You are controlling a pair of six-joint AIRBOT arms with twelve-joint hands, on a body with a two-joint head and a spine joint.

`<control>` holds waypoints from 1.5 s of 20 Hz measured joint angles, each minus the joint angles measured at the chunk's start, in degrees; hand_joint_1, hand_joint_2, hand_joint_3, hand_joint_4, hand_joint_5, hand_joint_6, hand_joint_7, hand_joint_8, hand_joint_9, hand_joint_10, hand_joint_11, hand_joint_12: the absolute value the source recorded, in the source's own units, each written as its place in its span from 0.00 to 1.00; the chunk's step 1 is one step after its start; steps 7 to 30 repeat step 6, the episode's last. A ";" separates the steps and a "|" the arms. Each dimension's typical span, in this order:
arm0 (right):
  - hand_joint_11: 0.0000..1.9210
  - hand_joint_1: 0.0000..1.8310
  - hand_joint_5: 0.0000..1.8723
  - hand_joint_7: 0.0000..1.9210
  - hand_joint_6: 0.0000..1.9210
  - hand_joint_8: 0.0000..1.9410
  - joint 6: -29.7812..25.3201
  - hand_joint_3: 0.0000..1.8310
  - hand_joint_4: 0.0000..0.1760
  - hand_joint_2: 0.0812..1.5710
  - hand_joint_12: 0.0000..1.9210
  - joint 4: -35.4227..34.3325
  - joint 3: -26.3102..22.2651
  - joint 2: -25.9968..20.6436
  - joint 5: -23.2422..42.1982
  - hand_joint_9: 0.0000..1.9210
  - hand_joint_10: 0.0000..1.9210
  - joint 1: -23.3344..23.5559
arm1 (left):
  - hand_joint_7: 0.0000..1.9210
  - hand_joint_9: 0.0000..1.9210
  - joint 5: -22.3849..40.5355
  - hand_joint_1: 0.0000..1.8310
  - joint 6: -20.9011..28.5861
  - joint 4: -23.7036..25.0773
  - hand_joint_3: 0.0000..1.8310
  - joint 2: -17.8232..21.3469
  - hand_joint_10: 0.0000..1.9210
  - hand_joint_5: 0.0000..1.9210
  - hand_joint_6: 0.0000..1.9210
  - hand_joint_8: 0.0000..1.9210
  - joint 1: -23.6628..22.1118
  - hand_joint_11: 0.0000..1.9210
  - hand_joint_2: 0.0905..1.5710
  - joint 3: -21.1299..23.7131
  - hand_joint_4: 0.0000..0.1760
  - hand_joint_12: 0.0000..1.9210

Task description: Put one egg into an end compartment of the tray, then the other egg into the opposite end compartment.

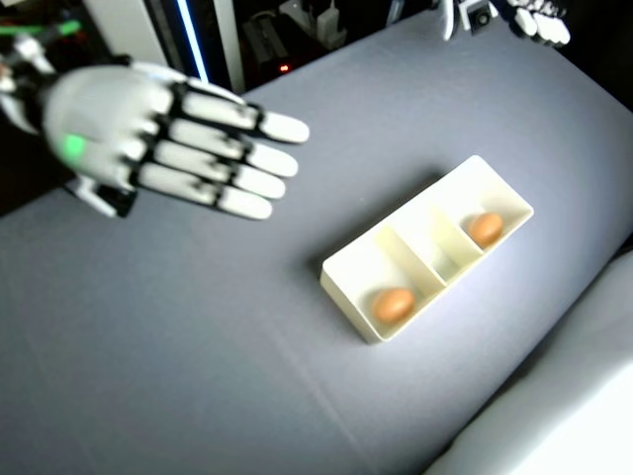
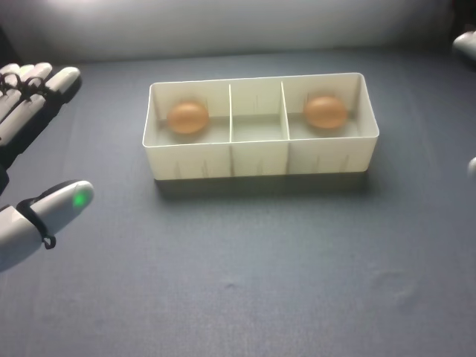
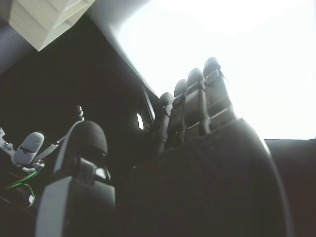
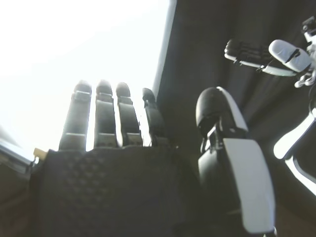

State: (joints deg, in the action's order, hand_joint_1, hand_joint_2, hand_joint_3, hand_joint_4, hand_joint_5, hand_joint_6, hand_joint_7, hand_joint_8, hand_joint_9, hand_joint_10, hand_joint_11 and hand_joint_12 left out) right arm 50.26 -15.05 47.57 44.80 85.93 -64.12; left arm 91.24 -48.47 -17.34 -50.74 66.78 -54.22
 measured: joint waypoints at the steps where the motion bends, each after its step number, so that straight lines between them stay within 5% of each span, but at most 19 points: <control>1: 0.00 0.06 0.00 0.00 0.00 0.00 -0.07 0.00 0.06 0.84 0.00 -0.24 -0.42 -0.55 1.99 0.00 0.00 -1.07 | 0.00 0.00 0.20 0.10 -0.09 0.66 0.00 0.31 0.00 0.00 0.00 0.00 0.00 0.00 0.87 0.00 0.43 0.00; 2: 0.00 0.04 0.00 0.00 0.00 0.00 -0.11 0.00 0.00 0.85 0.00 -0.57 -1.01 -1.36 4.94 0.00 0.00 -2.69 | 0.00 0.00 0.52 0.19 -0.11 0.90 0.00 0.44 0.00 0.00 0.00 0.00 -0.22 0.00 0.82 0.00 0.77 0.00; 5: 0.00 0.13 0.00 0.00 0.00 0.00 -0.26 0.00 0.00 0.85 0.00 -0.39 -1.64 -2.71 7.82 0.00 0.00 -2.97 | 0.00 0.00 0.11 0.12 -1.31 1.20 0.00 1.62 0.00 0.00 0.00 0.00 -2.16 0.00 0.83 0.61 1.00 0.00; 6: 0.00 0.10 0.00 0.00 0.00 0.00 -0.26 0.00 0.08 0.86 0.00 -0.92 -1.77 -2.93 7.96 0.00 0.00 -2.97 | 0.00 0.00 -0.28 0.16 -2.45 2.14 0.00 1.66 0.00 0.00 0.00 0.00 -5.70 0.00 0.85 0.63 0.87 0.00; 30: 0.00 0.10 0.00 0.00 0.00 0.00 -0.26 0.00 0.08 0.86 0.00 -0.92 -1.77 -2.93 7.96 0.00 0.00 -2.97 | 0.00 0.00 -0.28 0.16 -2.45 2.14 0.00 1.66 0.00 0.00 0.00 0.00 -5.70 0.00 0.85 0.63 0.87 0.00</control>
